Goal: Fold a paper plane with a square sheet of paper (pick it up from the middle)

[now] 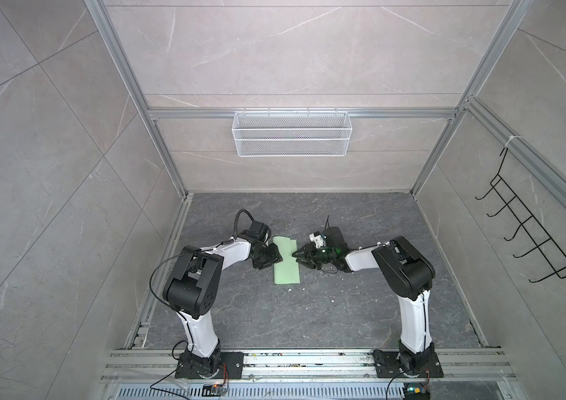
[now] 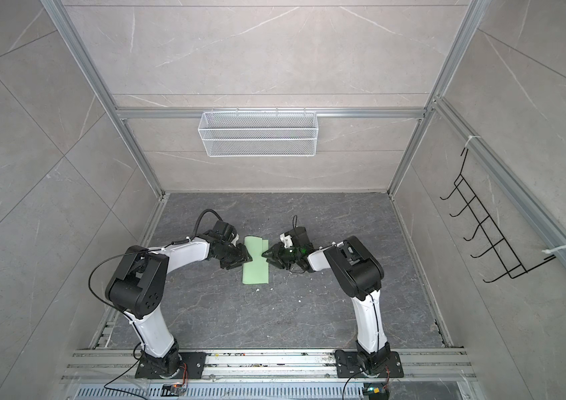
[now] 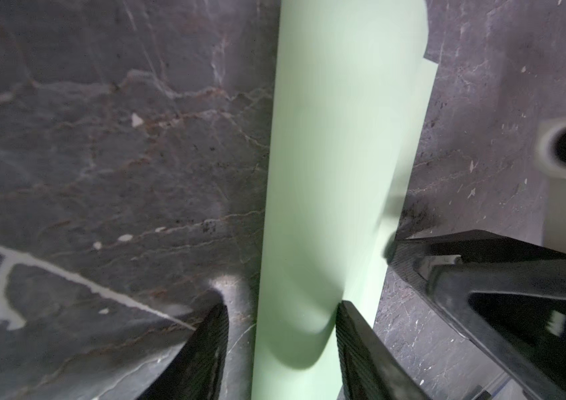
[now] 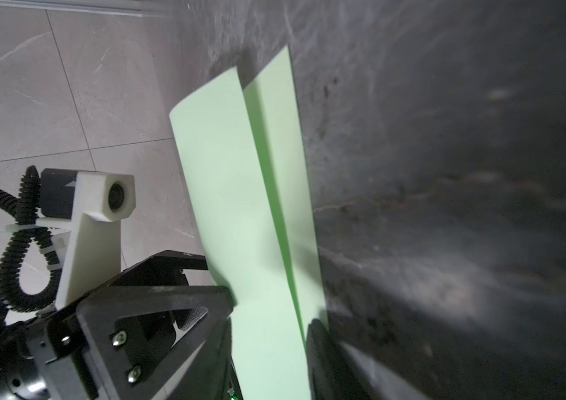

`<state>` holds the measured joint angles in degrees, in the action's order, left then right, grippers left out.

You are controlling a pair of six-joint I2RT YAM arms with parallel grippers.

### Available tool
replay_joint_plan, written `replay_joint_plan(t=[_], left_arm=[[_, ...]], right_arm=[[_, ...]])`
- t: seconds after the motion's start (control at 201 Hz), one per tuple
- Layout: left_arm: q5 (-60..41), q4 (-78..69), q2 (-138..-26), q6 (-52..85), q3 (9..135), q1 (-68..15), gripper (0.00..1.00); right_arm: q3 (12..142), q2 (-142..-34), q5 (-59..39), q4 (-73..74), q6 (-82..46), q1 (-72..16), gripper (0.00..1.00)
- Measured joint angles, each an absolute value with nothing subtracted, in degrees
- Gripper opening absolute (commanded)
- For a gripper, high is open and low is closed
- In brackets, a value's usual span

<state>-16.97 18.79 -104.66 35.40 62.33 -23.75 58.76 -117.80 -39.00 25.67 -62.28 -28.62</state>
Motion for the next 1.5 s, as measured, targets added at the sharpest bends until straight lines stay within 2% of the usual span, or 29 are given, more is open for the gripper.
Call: replay_joint_plan(t=[0.09, 0.299, 0.572, 0.981, 1.498], left_arm=[[-15.9, 20.29, -105.49, 35.4, 63.86, -24.43, 0.55], [-12.88, 24.45, -108.01, 34.79, 68.23, -26.63, 0.58], [-9.93, 27.83, -109.89, 31.81, 71.5, -29.19, 0.61], [-7.09, 32.05, -111.39, 28.73, 74.04, -29.65, 0.58], [-4.1, 36.01, -113.08, 33.08, 76.86, -30.13, 0.58]], right_arm=[[58.48, -113.67, -36.14, 20.56, -58.15, -27.75, 0.54], [57.8, -105.93, -29.69, 12.69, -50.15, -27.31, 0.59], [54.52, -105.21, -25.3, 8.91, -46.81, -27.29, 0.65], [51.68, -102.5, -22.0, 8.56, -46.19, -26.74, 0.84], [49.91, -100.75, -20.8, 8.82, -46.04, -26.33, 0.84]])
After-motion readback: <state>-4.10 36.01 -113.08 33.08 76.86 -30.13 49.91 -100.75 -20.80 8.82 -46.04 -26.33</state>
